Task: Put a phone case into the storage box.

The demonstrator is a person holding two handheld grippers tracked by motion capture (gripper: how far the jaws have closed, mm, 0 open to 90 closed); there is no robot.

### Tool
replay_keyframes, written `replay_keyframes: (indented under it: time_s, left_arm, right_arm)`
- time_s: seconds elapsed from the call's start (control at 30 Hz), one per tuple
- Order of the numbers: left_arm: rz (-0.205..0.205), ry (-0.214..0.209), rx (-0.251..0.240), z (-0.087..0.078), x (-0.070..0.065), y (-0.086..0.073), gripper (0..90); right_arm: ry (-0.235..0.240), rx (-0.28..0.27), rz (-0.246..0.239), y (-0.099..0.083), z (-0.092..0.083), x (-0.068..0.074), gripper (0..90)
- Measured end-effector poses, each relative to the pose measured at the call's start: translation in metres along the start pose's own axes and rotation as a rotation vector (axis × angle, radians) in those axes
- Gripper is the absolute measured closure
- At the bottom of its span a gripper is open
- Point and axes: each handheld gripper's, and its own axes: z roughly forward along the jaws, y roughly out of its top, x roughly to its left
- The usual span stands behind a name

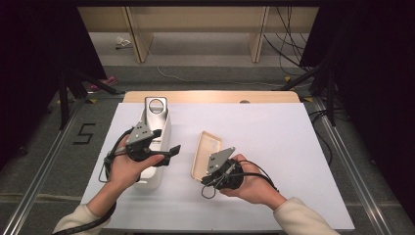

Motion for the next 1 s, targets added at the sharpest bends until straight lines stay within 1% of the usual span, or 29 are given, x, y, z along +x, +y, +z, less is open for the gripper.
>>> replay_keyframes:
  time_s: [0.1,0.27,0.4,0.47,0.57,0.67,0.73,0.8,0.83,0.9,0.93,1.0]
  left_arm:
    - [0.004,-0.010,0.029,0.012,-0.003,0.009,15.2]
    - [0.010,-0.029,0.099,0.035,-0.010,0.018,17.3]
    - [-0.020,-0.026,0.153,0.055,-0.013,0.021,21.7]
    - [-0.035,-0.038,0.167,0.063,-0.013,0.023,23.6]
    - [-0.045,-0.032,0.195,0.074,-0.012,0.025,27.2]
    - [-0.054,-0.021,0.222,0.082,-0.010,0.027,30.9]
    - [-0.070,-0.030,0.238,0.086,-0.009,0.028,34.4]
    - [-0.074,-0.031,0.263,0.089,-0.009,0.028,36.8]
    - [-0.076,-0.040,0.278,0.091,-0.009,0.028,38.4]
    - [-0.109,-0.069,0.296,0.093,-0.009,0.026,40.7]
    - [-0.122,-0.074,0.304,0.095,-0.009,0.026,42.1]
    - [-0.128,-0.069,0.321,0.096,-0.009,0.024,44.9]
  right_arm:
    - [-0.004,-0.003,-0.005,0.001,0.000,0.001,87.7]
    - [-0.008,-0.011,-0.006,0.003,-0.001,0.002,87.7]
    - [-0.010,-0.014,-0.009,0.003,-0.001,0.002,87.7]
    - [-0.009,-0.017,-0.013,0.004,-0.001,0.003,87.7]
    - [-0.010,-0.019,-0.014,0.005,-0.002,0.003,87.7]
    - [-0.010,-0.021,-0.018,0.005,-0.002,0.004,87.7]
    - [-0.011,-0.021,-0.020,0.005,-0.002,0.004,87.7]
    - [-0.012,-0.023,-0.019,0.006,-0.002,0.004,87.7]
    - [-0.013,-0.023,-0.023,0.006,-0.002,0.004,87.7]
    - [-0.016,-0.023,-0.026,0.006,-0.002,0.004,87.7]
    - [-0.016,-0.022,-0.029,0.007,-0.002,0.005,87.7]
    - [-0.020,-0.024,-0.032,0.007,-0.002,0.005,87.7]
